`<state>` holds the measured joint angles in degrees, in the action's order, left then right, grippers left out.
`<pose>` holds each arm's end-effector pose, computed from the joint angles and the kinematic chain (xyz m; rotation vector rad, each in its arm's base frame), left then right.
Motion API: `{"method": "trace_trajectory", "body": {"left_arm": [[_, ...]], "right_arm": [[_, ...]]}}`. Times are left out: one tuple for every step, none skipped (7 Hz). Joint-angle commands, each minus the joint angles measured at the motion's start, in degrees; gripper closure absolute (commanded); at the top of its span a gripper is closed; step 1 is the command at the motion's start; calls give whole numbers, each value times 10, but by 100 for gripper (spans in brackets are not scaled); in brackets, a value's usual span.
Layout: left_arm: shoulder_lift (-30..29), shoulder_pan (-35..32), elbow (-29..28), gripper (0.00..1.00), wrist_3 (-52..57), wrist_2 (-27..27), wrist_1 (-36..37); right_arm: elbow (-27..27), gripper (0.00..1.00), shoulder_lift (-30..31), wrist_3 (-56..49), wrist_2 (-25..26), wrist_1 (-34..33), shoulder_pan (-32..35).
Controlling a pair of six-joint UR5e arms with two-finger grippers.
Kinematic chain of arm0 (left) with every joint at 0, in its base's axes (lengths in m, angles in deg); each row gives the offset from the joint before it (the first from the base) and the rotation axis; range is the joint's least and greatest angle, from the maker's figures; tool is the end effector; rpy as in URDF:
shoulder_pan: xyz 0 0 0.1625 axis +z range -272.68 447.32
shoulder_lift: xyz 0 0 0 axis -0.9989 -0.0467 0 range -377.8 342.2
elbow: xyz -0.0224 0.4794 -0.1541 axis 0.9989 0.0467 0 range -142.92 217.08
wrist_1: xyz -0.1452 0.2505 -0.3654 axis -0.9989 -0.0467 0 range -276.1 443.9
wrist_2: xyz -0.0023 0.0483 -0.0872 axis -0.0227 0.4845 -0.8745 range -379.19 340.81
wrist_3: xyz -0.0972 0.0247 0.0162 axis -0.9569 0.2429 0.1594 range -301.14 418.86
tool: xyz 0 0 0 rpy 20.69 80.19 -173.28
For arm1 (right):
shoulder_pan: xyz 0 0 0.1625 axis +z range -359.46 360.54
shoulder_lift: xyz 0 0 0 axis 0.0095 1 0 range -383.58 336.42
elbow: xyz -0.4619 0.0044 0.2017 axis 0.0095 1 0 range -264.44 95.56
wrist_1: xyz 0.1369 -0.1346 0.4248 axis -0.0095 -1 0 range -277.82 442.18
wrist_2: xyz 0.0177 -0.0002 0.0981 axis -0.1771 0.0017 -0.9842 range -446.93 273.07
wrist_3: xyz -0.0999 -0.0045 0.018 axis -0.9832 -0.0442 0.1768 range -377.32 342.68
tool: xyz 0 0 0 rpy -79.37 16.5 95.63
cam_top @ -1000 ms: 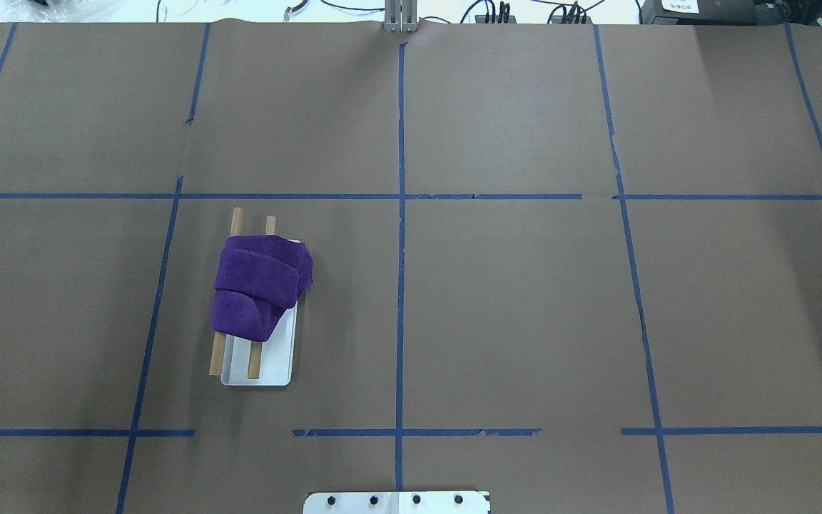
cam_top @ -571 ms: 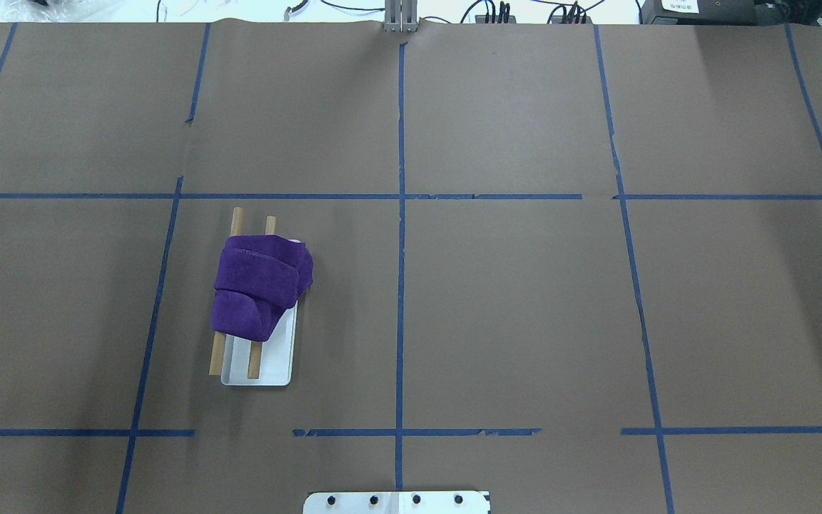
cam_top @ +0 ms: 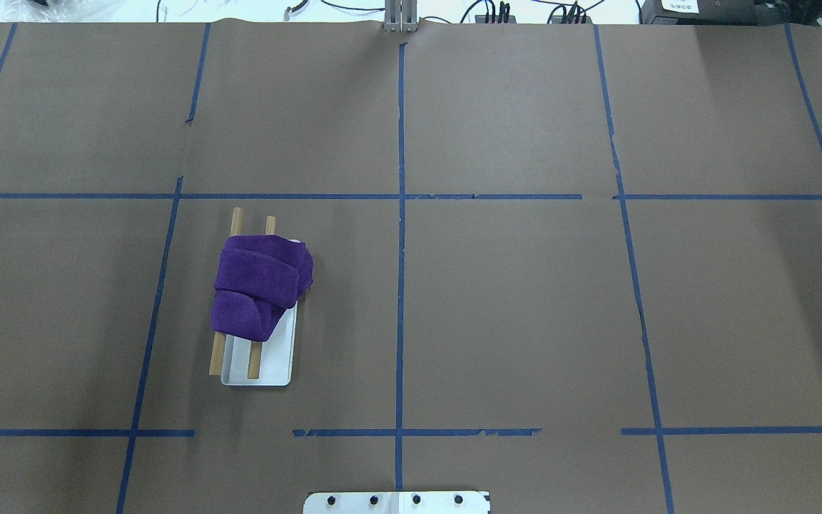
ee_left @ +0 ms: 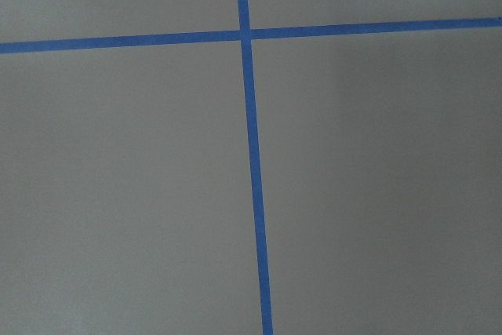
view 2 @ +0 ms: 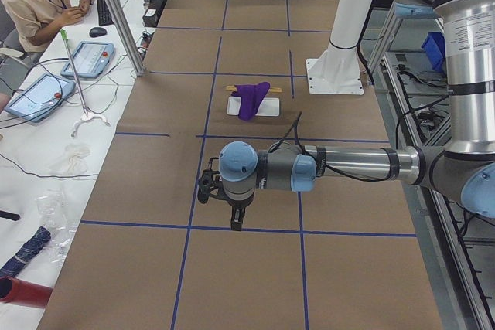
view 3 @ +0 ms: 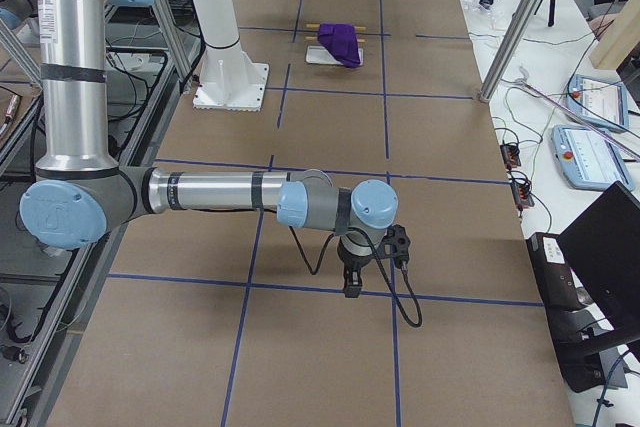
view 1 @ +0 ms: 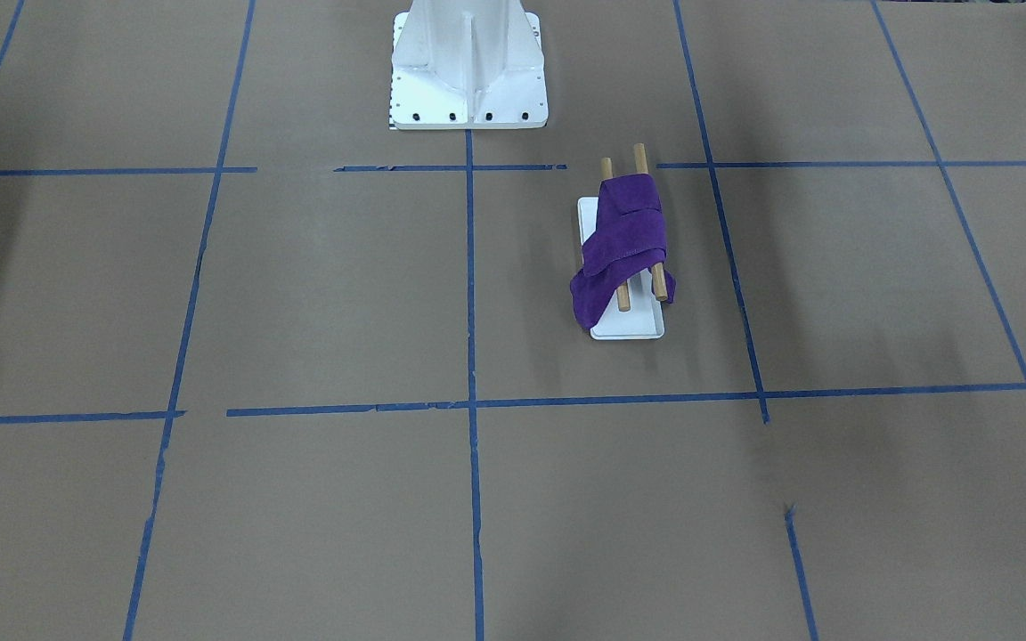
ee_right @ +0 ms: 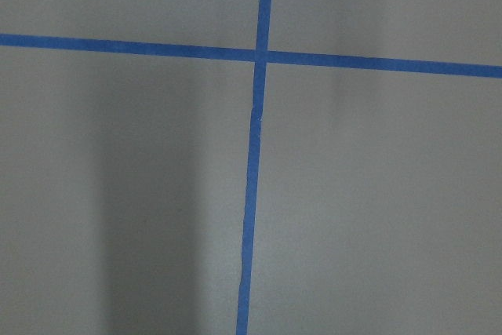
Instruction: Hang towel on rack
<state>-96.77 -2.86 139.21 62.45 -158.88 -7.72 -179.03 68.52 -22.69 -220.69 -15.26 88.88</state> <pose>-0.0574 -0.4527 0.7096 0.0731 0.8655 0.0761 0.0479 -0.5224 0.7285 -0.0575 -0.7658 -0.0836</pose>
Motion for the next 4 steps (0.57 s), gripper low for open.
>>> {"method": "trace_trajectory", "body": {"left_arm": [[3,1,-9,0,3,1,-14],[3,0,-8,0,3,-3,-16],[3,0,-10,0,3,-4,-25],[0,1,-6,0,3,2,-41]], "right_arm": [[2,0,0,0,0,1,0],[1,0,0,0,0,2,0],[0,0,1,0,-1,3,0],[0,0,1,-1,0,3,0]]}}
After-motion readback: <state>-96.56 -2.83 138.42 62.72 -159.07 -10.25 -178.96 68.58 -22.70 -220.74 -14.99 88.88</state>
